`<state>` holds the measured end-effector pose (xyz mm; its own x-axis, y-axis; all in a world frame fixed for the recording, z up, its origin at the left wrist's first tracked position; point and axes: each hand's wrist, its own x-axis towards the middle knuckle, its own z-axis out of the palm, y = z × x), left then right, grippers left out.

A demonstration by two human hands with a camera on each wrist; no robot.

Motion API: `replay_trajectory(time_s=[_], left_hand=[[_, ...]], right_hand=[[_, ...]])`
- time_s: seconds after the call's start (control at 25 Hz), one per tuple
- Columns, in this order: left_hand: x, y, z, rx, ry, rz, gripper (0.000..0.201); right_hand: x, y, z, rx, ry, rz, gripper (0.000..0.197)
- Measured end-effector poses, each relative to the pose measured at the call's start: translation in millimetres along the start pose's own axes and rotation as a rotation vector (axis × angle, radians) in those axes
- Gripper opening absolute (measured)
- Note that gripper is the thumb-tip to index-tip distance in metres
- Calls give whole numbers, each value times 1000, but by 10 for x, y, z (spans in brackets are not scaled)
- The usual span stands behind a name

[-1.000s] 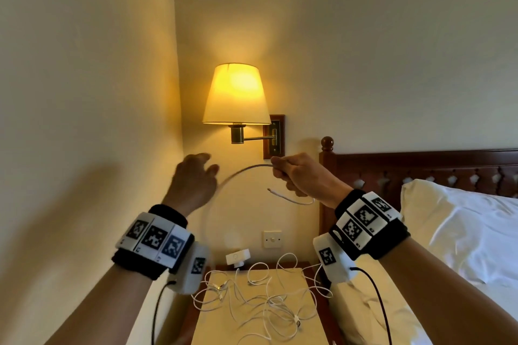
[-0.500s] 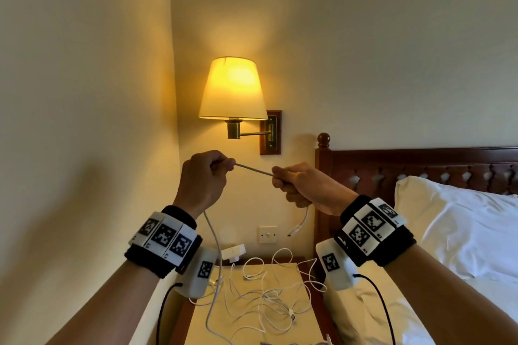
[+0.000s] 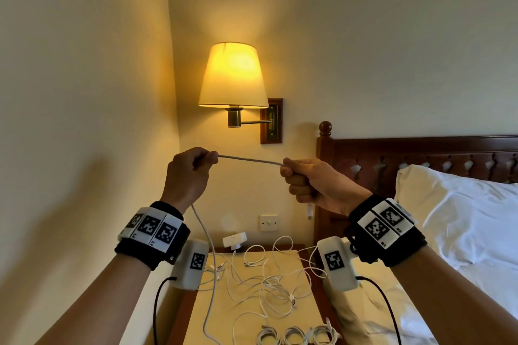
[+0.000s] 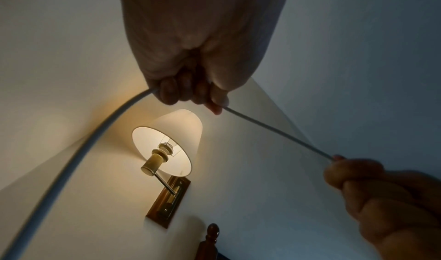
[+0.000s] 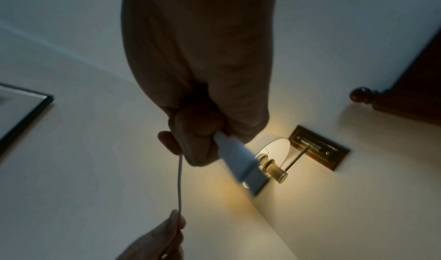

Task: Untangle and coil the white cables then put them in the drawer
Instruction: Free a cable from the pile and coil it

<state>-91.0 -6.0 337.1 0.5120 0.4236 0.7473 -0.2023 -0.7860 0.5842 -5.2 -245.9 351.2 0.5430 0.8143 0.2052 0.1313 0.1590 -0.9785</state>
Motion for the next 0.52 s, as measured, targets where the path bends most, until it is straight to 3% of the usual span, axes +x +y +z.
replay_trajectory(time_s=[0.12, 0.2, 0.32, 0.36, 0.4, 0.48, 0.52], left_hand=[[-144, -133, 77, -52, -145, 101, 20], [-349, -226, 216, -62, -213, 99, 19], [-694, -328, 456, -165, -264, -175, 26], [-782, -267, 497, -252, -385, -302, 29], [-841, -124, 506, -316, -588, -393, 32], [-827, 241, 456, -265, -941, -363, 36], [-763, 417, 420, -234, -975, -291, 38]], right_hand=[[-36, 5, 5, 268, -28, -98, 32], [-23, -16, -8, 375, -26, -175, 28], [38, -78, -47, 448, 74, -208, 30], [58, -84, -53, 429, 114, -201, 31], [77, -84, -49, 375, 147, -189, 31], [106, -54, -22, 150, 212, -164, 31], [115, -28, -10, 13, 239, -156, 31]])
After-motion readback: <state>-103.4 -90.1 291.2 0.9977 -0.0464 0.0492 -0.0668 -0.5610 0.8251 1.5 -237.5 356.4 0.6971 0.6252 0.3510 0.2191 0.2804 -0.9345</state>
